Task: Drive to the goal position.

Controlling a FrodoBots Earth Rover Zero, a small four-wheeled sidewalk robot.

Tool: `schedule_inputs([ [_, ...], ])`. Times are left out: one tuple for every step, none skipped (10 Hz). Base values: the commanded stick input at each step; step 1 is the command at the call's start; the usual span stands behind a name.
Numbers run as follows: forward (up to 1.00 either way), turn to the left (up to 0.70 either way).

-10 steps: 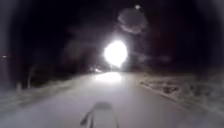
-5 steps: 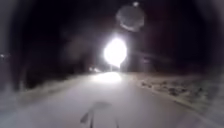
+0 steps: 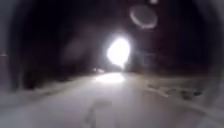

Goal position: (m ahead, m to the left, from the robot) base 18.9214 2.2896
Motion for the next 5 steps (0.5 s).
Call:
schedule_inputs([
  [1.00, 0.00],
  [1.00, 0.00],
  [1.00, 0.00],
  [1.00, 0.00],
  [1.00, 0.00],
])
